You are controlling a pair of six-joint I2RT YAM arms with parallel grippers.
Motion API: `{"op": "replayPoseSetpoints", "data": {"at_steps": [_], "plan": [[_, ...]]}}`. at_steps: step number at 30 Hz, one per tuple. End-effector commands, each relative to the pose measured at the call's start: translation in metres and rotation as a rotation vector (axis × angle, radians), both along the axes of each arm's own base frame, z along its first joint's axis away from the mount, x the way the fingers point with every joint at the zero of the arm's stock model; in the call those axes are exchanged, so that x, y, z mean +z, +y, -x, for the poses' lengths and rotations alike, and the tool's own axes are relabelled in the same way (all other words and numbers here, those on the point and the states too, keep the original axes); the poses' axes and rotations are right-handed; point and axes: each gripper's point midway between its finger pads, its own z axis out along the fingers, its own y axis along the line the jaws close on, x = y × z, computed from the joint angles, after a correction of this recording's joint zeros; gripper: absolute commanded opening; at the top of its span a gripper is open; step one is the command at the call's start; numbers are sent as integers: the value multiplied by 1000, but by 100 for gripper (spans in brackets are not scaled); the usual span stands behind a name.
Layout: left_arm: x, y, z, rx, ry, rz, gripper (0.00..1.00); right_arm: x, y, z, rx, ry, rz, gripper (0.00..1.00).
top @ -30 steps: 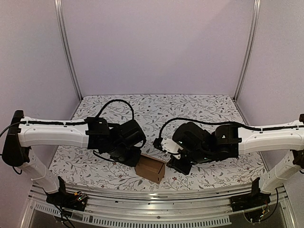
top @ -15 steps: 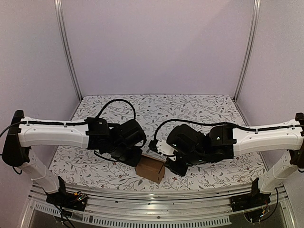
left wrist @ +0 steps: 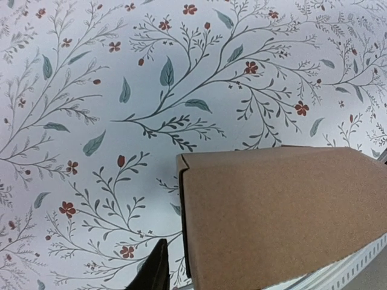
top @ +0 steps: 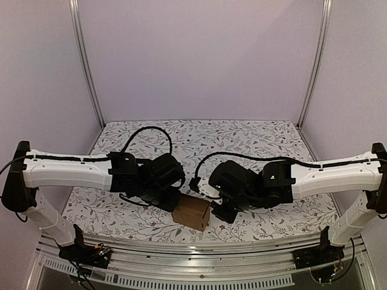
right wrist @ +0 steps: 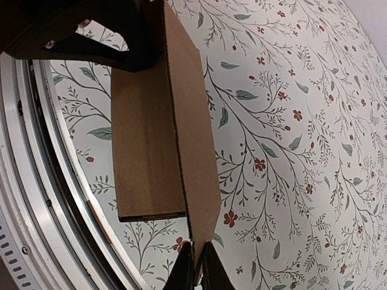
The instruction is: Fold the paper box
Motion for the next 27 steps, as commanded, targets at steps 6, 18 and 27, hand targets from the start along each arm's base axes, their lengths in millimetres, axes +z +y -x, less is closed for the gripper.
{"op": "replayPoseSetpoints", "data": {"at_steps": [6,18,27], "plan": [[-4,0,1,-21,-40,2,17,2,1,1,-7,8,-2,1],[-4,-2,-2,-25,-61,6,0,3,4,3,1,18,-11,0],[-7,-1,-2,3,-50,13,0,4,6,5,-18,37,-29,13]]}}
